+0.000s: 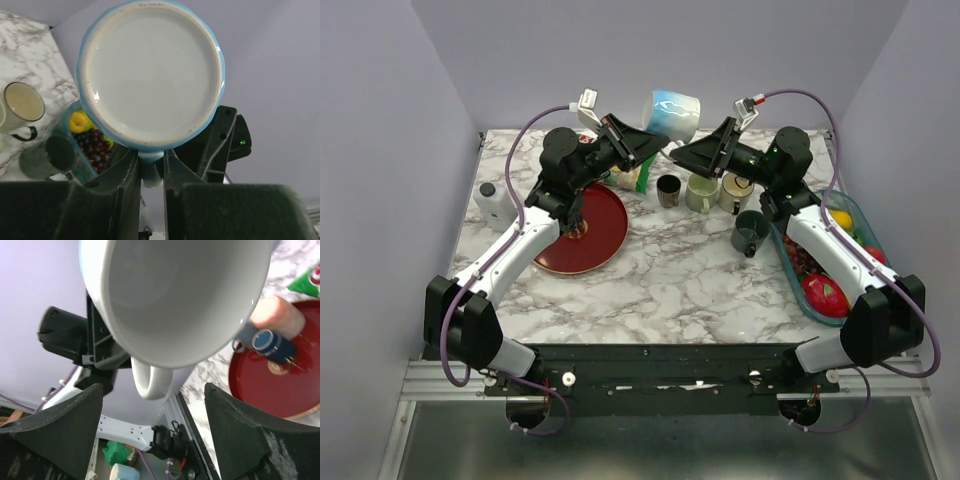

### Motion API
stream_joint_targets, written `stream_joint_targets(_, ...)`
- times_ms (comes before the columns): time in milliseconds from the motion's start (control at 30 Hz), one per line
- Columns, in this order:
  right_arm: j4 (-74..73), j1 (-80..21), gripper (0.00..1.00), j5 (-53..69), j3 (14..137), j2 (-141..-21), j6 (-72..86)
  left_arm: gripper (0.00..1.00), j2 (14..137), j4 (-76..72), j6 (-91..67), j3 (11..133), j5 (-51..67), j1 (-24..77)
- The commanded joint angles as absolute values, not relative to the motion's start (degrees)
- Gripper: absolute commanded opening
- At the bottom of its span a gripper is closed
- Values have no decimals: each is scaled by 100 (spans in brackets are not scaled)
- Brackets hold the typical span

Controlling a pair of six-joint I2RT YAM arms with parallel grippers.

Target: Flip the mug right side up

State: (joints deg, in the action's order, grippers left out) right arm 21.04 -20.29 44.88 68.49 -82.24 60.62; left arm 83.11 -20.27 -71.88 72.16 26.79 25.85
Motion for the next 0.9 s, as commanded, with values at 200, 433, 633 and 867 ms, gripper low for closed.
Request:
stream_joint_targets(200,3715,-2057,71,4623,7137,-8543,7267,0,8227,-3709,-7541,7339,3102,2672)
stream_joint_targets(433,4271,-2057,48,4658,7066,-8754,7708,0,8270,-3709,-7453,7260,3181,2672)
stream_joint_targets(633,4236,-2057,16,4684,7119,-8789,7699,0,8297,-3709,-7304,7225,3322,2698)
stream_joint_targets(867,4131,-2057,1,4623,7093,-8719,7603,21,8183,-3024,-6593,7225,3279,2707)
